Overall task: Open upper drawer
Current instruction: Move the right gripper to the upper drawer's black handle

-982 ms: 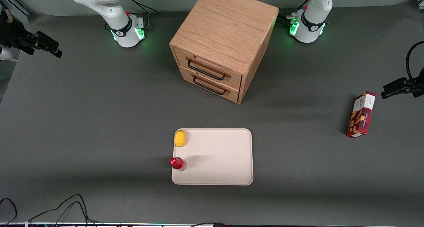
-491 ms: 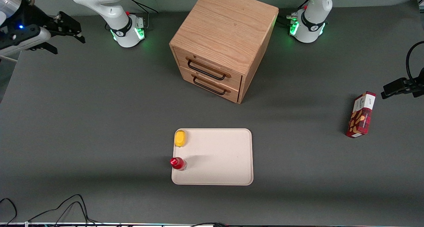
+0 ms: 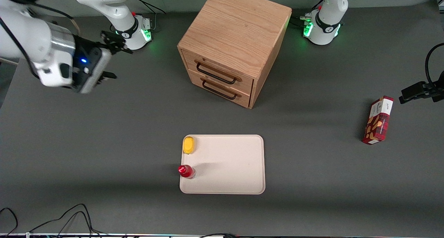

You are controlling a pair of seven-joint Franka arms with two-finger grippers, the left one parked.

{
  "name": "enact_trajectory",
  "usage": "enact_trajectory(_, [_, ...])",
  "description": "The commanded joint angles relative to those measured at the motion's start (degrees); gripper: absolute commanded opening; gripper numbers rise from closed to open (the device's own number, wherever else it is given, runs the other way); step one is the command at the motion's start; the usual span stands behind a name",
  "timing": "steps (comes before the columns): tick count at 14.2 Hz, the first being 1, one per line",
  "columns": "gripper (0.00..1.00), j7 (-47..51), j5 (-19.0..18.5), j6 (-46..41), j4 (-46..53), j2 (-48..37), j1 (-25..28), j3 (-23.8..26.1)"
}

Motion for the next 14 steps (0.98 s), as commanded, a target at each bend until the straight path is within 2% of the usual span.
enact_trajectory(1, [1.00, -1.92, 2.33, 2.82, 3.12, 6.62, 0.10, 4.47])
enact_trajectory(4, [1.00, -1.39, 1.36, 9.93, 2.33, 11.29, 1.15, 9.67])
enact_trajectory(7, [1.00, -1.13, 0.40, 14.94, 0.93, 14.64, 3.61, 10.99])
enact_trajectory(10, [1.00, 0.70, -1.18, 22.85, -5.56, 14.91, 3.79, 14.77])
enact_trajectory(14, [1.00, 3.44, -2.15, 28.83, -10.75, 14.73, 3.79, 17.67])
